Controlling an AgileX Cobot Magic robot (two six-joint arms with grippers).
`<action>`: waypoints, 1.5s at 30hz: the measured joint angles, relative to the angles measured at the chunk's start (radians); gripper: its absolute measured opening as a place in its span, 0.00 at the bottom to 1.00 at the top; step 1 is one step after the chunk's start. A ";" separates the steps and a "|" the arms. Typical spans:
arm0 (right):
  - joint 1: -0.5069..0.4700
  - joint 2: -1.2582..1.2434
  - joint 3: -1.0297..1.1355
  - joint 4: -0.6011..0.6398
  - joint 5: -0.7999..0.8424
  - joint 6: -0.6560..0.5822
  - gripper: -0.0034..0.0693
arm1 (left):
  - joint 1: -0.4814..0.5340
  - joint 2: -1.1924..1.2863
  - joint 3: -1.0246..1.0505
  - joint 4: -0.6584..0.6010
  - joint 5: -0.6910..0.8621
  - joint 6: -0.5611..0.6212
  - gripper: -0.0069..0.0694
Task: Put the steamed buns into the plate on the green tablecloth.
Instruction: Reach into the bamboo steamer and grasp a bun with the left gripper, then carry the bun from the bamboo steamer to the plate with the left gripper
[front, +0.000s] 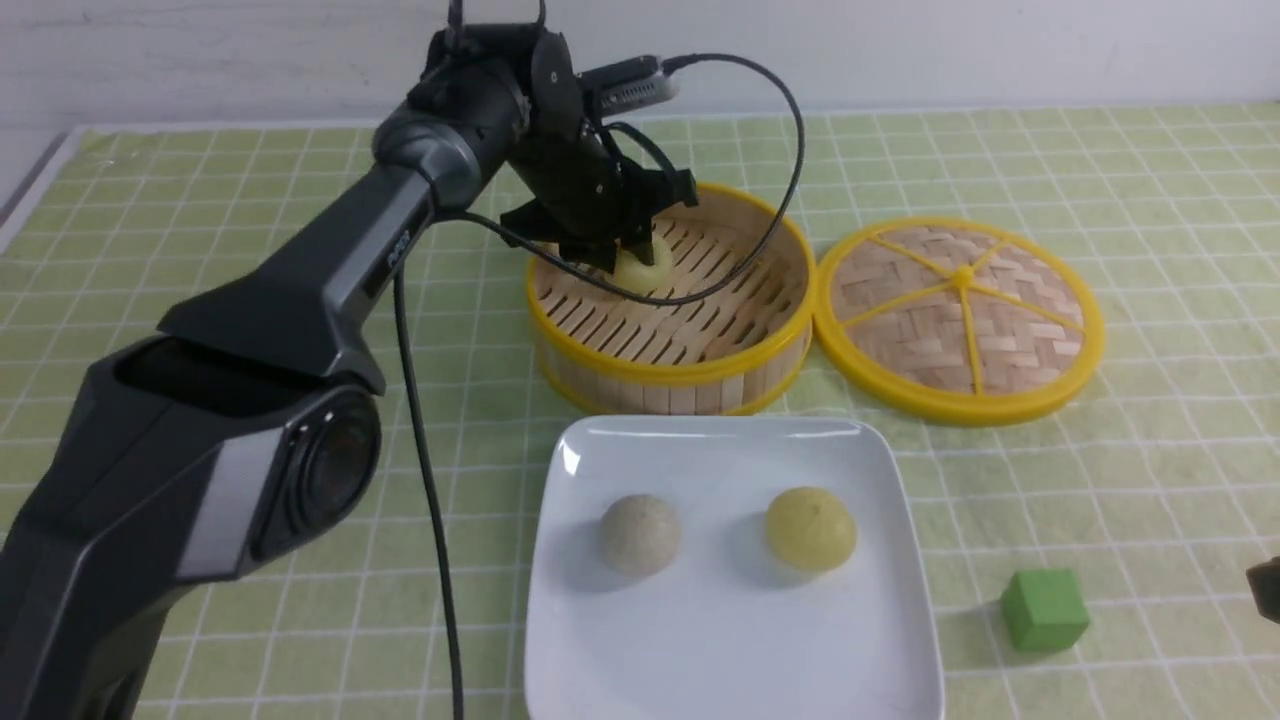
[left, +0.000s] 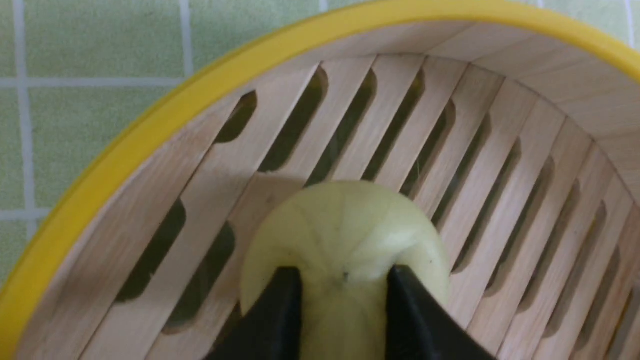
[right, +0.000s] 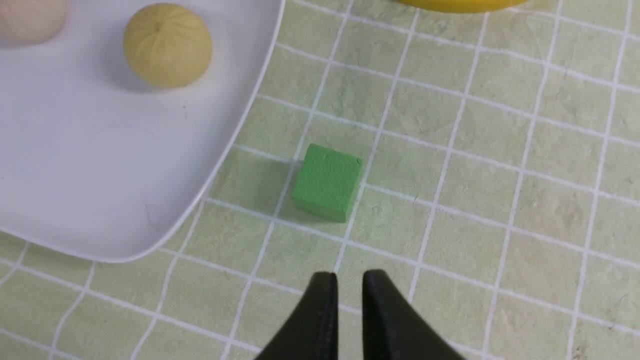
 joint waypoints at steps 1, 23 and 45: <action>0.000 0.000 0.000 0.000 0.000 0.000 0.19 | 0.000 0.000 -0.001 0.002 0.014 0.001 0.23; 0.000 0.000 0.000 0.000 0.024 0.001 0.21 | -0.120 -0.776 0.768 -0.024 0.185 0.158 0.12; 0.000 -0.145 -0.107 0.012 0.268 -0.001 0.03 | -0.377 -0.846 1.402 0.033 -0.282 0.011 0.53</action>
